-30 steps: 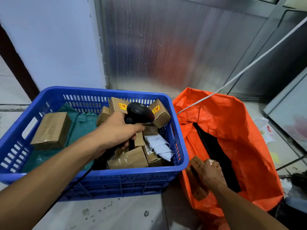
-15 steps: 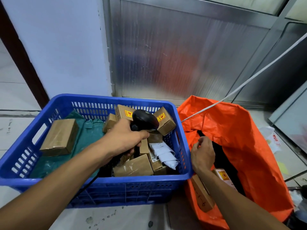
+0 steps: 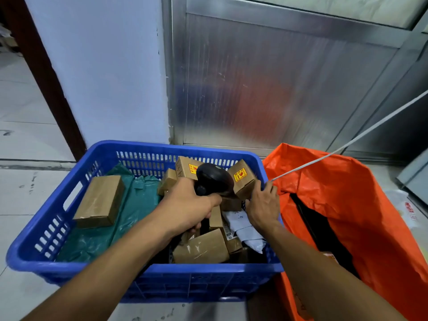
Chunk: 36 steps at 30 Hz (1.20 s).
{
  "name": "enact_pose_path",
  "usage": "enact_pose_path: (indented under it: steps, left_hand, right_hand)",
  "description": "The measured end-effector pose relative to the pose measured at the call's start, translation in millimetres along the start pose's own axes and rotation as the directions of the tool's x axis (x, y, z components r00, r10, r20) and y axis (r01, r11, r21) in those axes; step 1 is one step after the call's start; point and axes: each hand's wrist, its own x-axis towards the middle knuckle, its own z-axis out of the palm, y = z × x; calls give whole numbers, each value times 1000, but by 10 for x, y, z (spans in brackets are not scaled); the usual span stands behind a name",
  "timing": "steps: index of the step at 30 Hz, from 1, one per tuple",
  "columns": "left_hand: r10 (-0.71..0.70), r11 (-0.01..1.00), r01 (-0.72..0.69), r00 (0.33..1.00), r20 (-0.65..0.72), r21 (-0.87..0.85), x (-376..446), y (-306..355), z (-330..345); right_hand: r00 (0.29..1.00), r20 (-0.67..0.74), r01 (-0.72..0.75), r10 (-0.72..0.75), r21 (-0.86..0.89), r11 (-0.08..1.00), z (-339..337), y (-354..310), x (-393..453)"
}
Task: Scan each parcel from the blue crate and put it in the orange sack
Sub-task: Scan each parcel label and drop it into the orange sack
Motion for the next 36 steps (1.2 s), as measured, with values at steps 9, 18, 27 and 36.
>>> enact_pose_path:
  steps: [9,18,27,36]
  left_hand:
    - [10,999,-10,1000,-15,-36,91,63,-68]
    - [22,997,-23,1000,-6,-70,117,103,-99]
    - [37,998,-39,998,-52,-52,142,119,-125]
    - [45,998,-47,998,-43,-38,27,124,-130]
  right_hand:
    - [990,125,-67,67,-5,998,273,-342,254]
    - [989,86,-117,121,-54,992,346,-363,340]
    - [984,79,-169,159,149,974,154,-269,246]
    - [966,141,-255,215,413,874,-311,-37,50]
